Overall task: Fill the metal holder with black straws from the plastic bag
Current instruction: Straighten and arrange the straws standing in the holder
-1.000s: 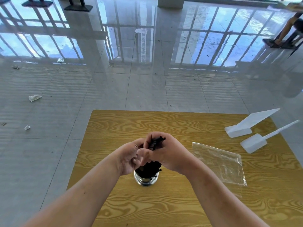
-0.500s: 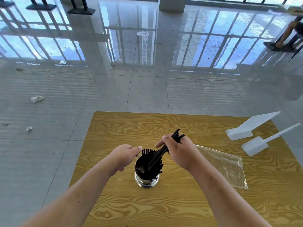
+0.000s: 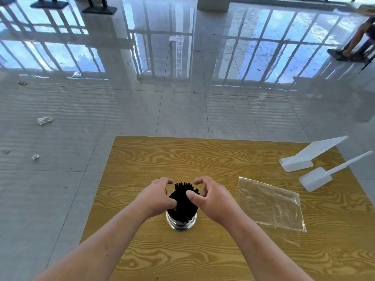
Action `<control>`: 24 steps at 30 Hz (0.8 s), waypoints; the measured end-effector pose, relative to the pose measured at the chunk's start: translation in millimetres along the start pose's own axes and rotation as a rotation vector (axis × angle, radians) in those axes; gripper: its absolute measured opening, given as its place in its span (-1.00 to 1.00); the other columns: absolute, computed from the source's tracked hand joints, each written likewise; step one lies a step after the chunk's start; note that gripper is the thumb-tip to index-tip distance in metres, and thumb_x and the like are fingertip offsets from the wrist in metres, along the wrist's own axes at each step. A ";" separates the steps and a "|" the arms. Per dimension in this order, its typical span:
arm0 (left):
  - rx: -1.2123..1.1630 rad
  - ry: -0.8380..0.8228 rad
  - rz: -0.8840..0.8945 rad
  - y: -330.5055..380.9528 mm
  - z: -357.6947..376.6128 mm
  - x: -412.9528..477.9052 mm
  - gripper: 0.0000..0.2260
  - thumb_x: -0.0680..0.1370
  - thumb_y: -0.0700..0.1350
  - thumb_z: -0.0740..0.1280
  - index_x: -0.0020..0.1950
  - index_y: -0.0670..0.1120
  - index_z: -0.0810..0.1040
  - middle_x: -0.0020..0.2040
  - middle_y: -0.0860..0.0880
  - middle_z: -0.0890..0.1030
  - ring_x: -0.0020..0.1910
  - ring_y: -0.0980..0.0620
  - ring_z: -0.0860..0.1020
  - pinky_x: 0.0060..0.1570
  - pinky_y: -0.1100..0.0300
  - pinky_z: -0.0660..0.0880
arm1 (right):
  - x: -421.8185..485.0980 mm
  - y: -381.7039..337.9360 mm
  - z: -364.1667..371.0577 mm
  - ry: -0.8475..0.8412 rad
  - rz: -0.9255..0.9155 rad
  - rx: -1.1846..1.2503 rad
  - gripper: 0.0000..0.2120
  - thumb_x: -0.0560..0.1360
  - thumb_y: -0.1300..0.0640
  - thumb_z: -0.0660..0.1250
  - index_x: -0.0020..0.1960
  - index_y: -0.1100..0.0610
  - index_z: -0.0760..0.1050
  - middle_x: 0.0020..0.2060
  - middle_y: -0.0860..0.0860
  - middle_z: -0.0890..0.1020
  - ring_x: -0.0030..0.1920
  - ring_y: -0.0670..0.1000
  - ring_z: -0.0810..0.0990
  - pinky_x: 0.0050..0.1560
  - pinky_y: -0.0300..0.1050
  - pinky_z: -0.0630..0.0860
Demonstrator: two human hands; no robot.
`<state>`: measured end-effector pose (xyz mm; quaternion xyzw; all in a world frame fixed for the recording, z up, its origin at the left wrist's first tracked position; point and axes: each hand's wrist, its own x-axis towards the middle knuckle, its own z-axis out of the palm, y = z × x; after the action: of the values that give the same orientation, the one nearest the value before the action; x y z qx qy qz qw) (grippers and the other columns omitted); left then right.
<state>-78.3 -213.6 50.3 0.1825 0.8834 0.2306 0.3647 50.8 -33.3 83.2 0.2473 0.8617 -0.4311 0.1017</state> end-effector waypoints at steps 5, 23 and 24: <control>0.001 -0.081 0.057 2.4 5.6 1.9 -0.13 0.33 0.08 0.50 0.61 0.21 0.25 0.27 0.08 0.37 0.02 0.13 0.57 -0.18 0.32 0.51 | -8.7 19.4 9.3 -0.067 0.078 0.046 -0.16 0.29 -0.50 0.45 0.47 -0.22 0.34 -0.19 -0.16 0.60 -0.28 -0.22 0.57 -0.27 -0.24 0.50; 0.143 0.129 0.245 16.1 6.8 -2.0 -0.94 0.53 0.04 0.42 -0.03 0.12 0.65 -0.11 0.13 0.67 -0.09 0.11 0.62 -0.07 0.07 0.62 | 6.1 8.0 19.4 -0.044 -0.037 -0.039 -0.87 0.67 -0.05 0.34 0.19 -0.11 0.61 -0.11 -0.13 0.72 -0.11 -0.11 0.68 -0.04 0.00 0.68; 0.139 0.132 0.244 16.0 5.9 -2.7 -0.95 0.53 0.05 0.42 -0.05 0.13 0.65 -0.13 0.14 0.67 -0.11 0.14 0.63 -0.10 0.08 0.62 | 6.9 8.1 19.0 -0.040 -0.038 -0.040 -0.85 0.67 -0.05 0.34 0.21 -0.12 0.61 -0.11 -0.13 0.72 -0.11 -0.12 0.68 -0.06 -0.01 0.68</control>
<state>-69.8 -200.1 56.8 0.2978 0.8906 0.2228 0.2617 48.3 -42.0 63.3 0.2201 0.8726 -0.4205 0.1154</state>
